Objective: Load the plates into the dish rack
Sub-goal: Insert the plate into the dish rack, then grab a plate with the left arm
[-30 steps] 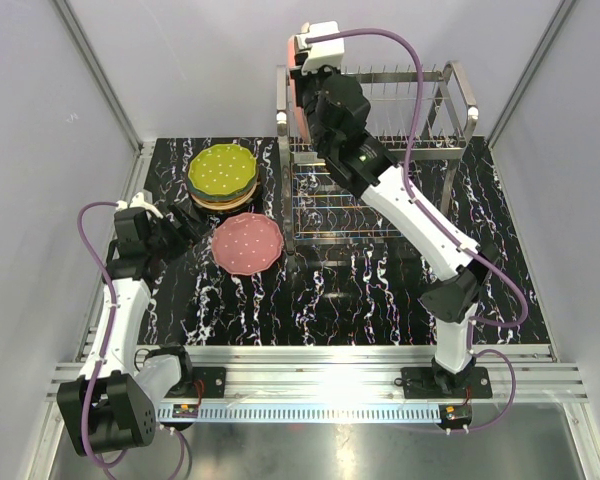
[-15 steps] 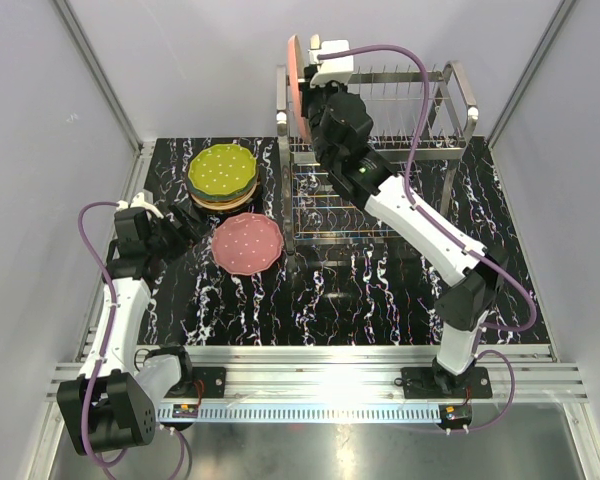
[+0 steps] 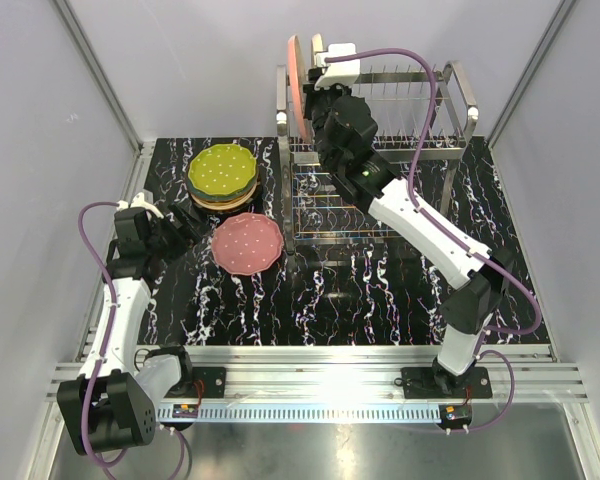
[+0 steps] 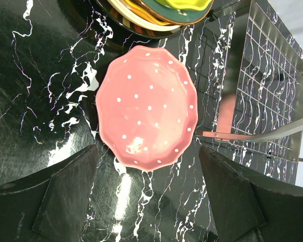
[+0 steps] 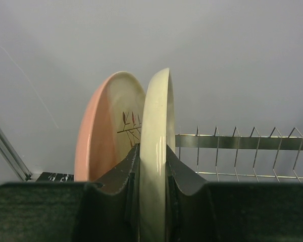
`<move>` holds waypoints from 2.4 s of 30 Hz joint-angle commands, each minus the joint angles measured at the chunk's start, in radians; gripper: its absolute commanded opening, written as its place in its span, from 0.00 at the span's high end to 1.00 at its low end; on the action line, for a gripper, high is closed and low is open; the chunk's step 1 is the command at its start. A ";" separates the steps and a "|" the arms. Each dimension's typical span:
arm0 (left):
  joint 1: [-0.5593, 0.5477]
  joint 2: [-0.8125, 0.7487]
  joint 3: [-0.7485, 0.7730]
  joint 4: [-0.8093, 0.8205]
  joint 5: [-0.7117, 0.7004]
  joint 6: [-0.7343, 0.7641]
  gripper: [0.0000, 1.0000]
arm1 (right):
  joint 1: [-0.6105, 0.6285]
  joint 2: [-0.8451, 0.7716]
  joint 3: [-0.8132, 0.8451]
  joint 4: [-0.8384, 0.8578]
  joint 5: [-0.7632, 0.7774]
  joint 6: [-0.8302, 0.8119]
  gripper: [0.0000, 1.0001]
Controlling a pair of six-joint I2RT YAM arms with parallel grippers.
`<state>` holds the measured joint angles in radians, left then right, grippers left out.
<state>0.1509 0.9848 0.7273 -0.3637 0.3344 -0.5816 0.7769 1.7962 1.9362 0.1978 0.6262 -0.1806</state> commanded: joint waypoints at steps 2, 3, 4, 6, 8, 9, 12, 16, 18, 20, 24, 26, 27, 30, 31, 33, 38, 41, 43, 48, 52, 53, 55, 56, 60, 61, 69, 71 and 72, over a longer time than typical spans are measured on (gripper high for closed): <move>0.007 0.003 0.029 0.052 0.031 -0.009 0.15 | -0.002 -0.070 0.013 0.081 -0.010 0.032 0.78; 0.007 0.005 0.029 0.055 0.031 -0.009 0.15 | -0.004 -0.069 0.015 0.078 -0.010 0.035 0.76; 0.007 0.005 0.029 0.054 0.031 -0.009 0.15 | -0.002 -0.067 0.018 0.077 -0.011 0.035 0.74; 0.009 0.006 0.029 0.055 0.032 -0.011 0.15 | -0.002 -0.064 0.021 0.075 -0.011 0.036 0.69; 0.007 0.006 0.029 0.054 0.034 -0.011 0.15 | -0.001 -0.061 0.026 0.071 -0.010 0.038 0.65; 0.009 0.008 0.029 0.055 0.032 -0.011 0.15 | -0.004 -0.060 0.029 0.068 -0.011 0.041 0.64; 0.009 0.008 0.027 0.055 0.037 -0.012 0.15 | -0.002 -0.060 0.032 0.060 -0.014 0.047 0.61; 0.009 0.008 0.026 0.057 0.040 -0.012 0.15 | -0.002 -0.058 0.035 0.054 -0.013 0.053 0.59; 0.009 0.009 0.026 0.057 0.041 -0.012 0.15 | -0.001 -0.058 0.037 0.052 -0.013 0.056 0.58; 0.009 0.008 0.026 0.057 0.041 -0.012 0.14 | -0.002 -0.063 0.040 0.051 -0.014 0.063 0.57; 0.010 0.008 0.027 0.057 0.043 -0.012 0.14 | -0.001 -0.077 0.038 0.046 -0.017 0.072 0.55; 0.012 0.008 0.027 0.057 0.043 -0.012 0.14 | -0.001 -0.087 0.035 0.043 -0.023 0.082 0.55; 0.010 0.008 0.027 0.058 0.041 -0.014 0.14 | -0.001 -0.090 0.032 0.042 -0.025 0.089 0.55; 0.010 0.008 0.027 0.058 0.041 -0.014 0.14 | -0.001 -0.106 0.018 0.043 -0.037 0.104 0.54; 0.012 0.006 0.026 0.057 0.043 -0.014 0.14 | -0.001 -0.109 0.017 0.043 -0.042 0.112 0.53; 0.012 0.006 0.027 0.057 0.043 -0.015 0.14 | -0.001 -0.121 0.010 0.043 -0.046 0.119 0.53; 0.010 0.006 0.027 0.057 0.041 -0.014 0.14 | -0.001 -0.147 -0.006 0.043 -0.077 0.145 0.52; 0.012 0.005 0.026 0.058 0.041 -0.012 0.14 | -0.001 -0.165 -0.020 0.046 -0.085 0.161 0.52; 0.010 0.006 0.026 0.058 0.041 -0.012 0.14 | -0.001 -0.178 -0.028 0.046 -0.094 0.170 0.52; 0.010 0.015 0.024 0.060 0.048 -0.014 0.13 | 0.001 -0.256 -0.103 0.061 -0.152 0.174 0.51; 0.012 0.028 0.026 0.058 0.048 -0.012 0.12 | 0.005 -0.382 -0.290 0.112 -0.275 0.167 0.51; 0.012 0.031 0.026 0.058 0.048 -0.011 0.09 | 0.005 -0.440 -0.321 0.112 -0.301 0.164 0.51; 0.013 0.029 0.023 0.066 0.046 -0.011 0.06 | 0.010 -0.494 -0.405 0.097 -0.376 0.152 0.50; 0.012 0.034 0.020 0.068 0.046 -0.012 0.04 | 0.012 -0.548 -0.433 0.082 -0.399 0.144 0.50; 0.015 0.060 0.015 0.072 0.060 -0.014 0.01 | 0.021 -0.682 -0.542 0.032 -0.492 0.103 0.48; 0.013 0.069 0.017 0.071 0.061 -0.014 0.01 | 0.022 -0.733 -0.578 0.022 -0.508 0.099 0.48; 0.013 0.141 0.018 0.057 0.063 0.003 0.01 | 0.025 -0.952 -0.759 -0.130 -0.689 0.131 0.49; 0.013 0.170 0.018 0.058 0.066 0.011 0.01 | 0.025 -1.018 -0.842 -0.132 -0.703 0.147 0.50; 0.012 0.179 0.020 0.046 0.060 0.015 0.01 | 0.025 -1.041 -0.870 -0.135 -0.714 0.158 0.50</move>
<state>0.1589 1.1385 0.7273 -0.3351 0.3698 -0.5907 0.7952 0.7849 1.1336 0.1207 -0.0048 -0.0502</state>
